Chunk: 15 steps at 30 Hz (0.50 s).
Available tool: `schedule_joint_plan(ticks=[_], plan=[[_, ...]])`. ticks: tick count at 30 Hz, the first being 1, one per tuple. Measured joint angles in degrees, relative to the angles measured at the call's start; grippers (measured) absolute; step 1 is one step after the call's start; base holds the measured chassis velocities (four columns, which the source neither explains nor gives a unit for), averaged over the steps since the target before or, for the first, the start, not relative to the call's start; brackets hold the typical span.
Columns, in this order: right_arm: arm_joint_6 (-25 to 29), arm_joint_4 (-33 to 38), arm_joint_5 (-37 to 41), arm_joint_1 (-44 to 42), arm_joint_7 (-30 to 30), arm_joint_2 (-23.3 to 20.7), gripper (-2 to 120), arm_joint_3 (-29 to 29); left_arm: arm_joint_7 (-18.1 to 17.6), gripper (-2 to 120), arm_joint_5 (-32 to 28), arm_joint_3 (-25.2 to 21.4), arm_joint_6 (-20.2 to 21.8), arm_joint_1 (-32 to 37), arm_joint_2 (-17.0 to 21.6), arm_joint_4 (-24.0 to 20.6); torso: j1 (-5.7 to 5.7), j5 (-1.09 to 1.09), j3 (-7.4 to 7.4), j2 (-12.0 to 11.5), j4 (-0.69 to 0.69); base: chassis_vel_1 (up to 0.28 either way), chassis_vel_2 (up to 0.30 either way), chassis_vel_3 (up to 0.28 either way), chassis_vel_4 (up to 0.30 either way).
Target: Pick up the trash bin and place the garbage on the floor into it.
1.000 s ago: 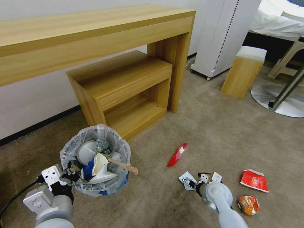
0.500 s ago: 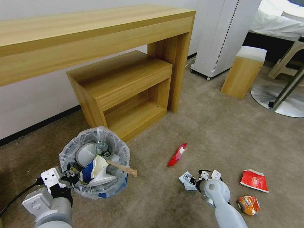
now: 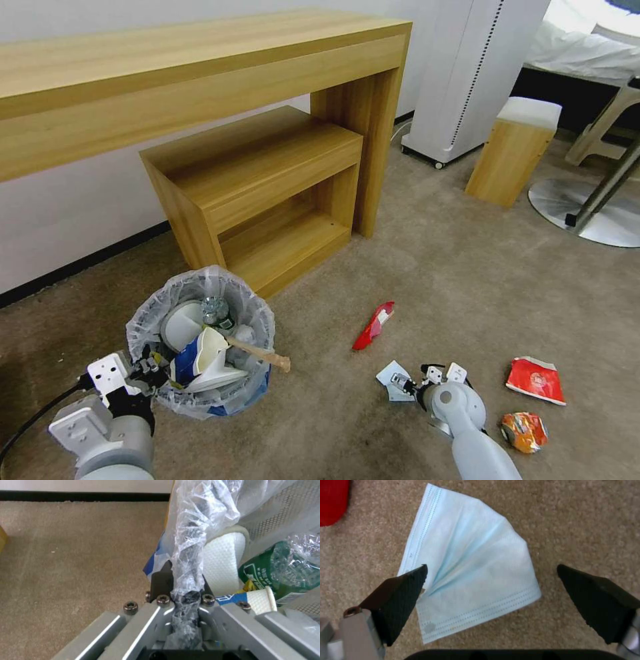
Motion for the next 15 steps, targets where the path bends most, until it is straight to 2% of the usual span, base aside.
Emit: schedule_joint_plan(ticks=[2, 3, 4, 7, 8, 11, 12, 15], plan=[[0.0, -0.2, -0.2, 0.1, -0.1, 0.0, 98, -0.1, 0.0, 1, 0.0, 0.0, 0.0, 0.0, 0.0, 0.0, 0.0, 0.0, 0.0, 0.0, 0.0, 0.0, 0.0, 0.0, 0.0], [0.1, -0.4, -0.5, 0.3, -0.3, 0.0, 89, -0.2, 0.0, 1, 0.0, 0.0, 0.0, 0.0, -0.1, 0.0, 0.0, 0.0, 0.0, 0.0, 0.0, 0.0, 0.0, 0.0, 0.0], [0.1, -0.4, -0.5, 0.3, -0.3, 0.0, 89, -0.2, 0.0, 1, 0.0, 0.0, 0.0, 0.0, -0.1, 0.0, 0.0, 0.0, 0.0, 0.0, 0.0, 0.0, 0.0, 0.0, 0.0], [0.2, -0.8, -1.4, 0.5, -0.8, -0.2, 76, -0.5, -0.1, 1, 0.0, 0.1, 0.0, 0.0, -0.2, 0.0, 0.0, -0.02, 0.0, 0.0, -0.01, 0.0, 0.0, 0.0, 0.0], [0.2, -0.8, -1.4, 0.5, -0.8, -0.2, 76, -0.5, -0.1, 1, 0.0, 0.1, 0.0, 0.0, -0.2, 0.0, 0.0, -0.02, 0.0, 0.0, -0.01, 0.0, 0.0, 0.0, 0.0], [0.3, -1.0, -2.2, 0.6, -1.1, -0.3, 61, -0.7, -0.1, 1, 0.1, 0.1, 0.0, 0.1, -0.2, 0.0, 0.0, -0.03, 0.0, 0.0, -0.01, 0.0, 0.0, 0.0, 0.0], [0.3, -1.0, -2.2, 0.6, -1.1, -0.3, 61, -0.7, -0.1, 1, 0.1, 0.1, 0.0, 0.1, -0.2, 0.0, 0.0, -0.03, 0.0, 0.0, -0.01, 0.0, 0.0, 0.0, 0.0], [0.3, -1.1, -2.5, 0.6, -1.2, -0.4, 48, -0.7, -0.1, 1, 0.1, 0.1, 0.0, 0.2, -0.2, 0.0, 0.0, -0.06, -0.01, 0.0, -0.04, 0.0, 0.0, 0.0, 0.0]])
